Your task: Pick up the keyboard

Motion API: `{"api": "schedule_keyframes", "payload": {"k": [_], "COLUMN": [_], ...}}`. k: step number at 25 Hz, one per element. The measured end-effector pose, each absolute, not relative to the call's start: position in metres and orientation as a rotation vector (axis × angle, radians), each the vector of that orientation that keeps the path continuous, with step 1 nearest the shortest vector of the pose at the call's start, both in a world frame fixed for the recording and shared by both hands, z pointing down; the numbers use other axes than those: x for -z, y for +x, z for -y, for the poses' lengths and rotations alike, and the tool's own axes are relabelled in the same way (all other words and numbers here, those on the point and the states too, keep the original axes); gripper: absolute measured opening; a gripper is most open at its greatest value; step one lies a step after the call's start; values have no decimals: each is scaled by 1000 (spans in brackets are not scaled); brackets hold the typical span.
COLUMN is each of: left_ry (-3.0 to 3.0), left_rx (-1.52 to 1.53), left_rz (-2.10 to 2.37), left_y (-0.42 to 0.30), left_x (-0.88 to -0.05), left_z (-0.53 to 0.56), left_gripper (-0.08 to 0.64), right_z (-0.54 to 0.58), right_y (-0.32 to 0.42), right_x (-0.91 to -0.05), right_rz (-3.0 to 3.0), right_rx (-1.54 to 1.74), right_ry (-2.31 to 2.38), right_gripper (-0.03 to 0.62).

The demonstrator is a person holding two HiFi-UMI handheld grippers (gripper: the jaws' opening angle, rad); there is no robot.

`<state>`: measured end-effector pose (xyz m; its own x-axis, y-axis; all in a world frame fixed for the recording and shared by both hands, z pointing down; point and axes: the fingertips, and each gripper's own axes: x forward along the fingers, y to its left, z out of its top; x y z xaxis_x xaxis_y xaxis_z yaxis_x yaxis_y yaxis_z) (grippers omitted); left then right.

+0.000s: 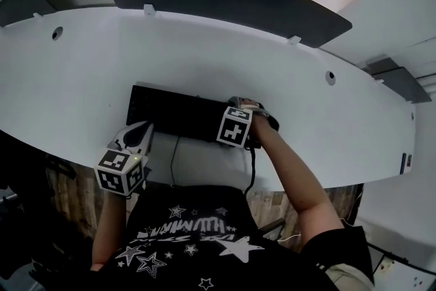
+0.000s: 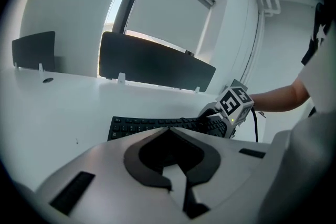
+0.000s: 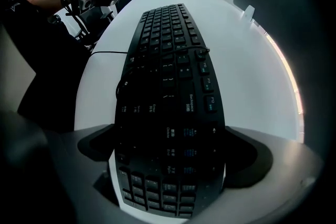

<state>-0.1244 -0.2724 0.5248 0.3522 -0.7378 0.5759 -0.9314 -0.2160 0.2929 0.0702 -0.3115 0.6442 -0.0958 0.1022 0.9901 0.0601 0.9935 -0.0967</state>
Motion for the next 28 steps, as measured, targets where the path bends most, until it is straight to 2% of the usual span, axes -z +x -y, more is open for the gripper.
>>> {"api": "schedule_keyframes", "payload": {"k": [8,28], "left_ry": [2104,2352], "left_rx": [-465,-588], "left_rz": [1395,1322], "left_y": [-111,-110], "left_x": [-517,-487], "left_z": [278,283], "left_gripper": [9,9], "right_z": [313,298], "right_y": [71,85], "right_x": [-643,-604], "right_rz": [1640,1509], "right_rx": [3,446], "right_ry": [-92,352], "right_gripper": [583,580]}}
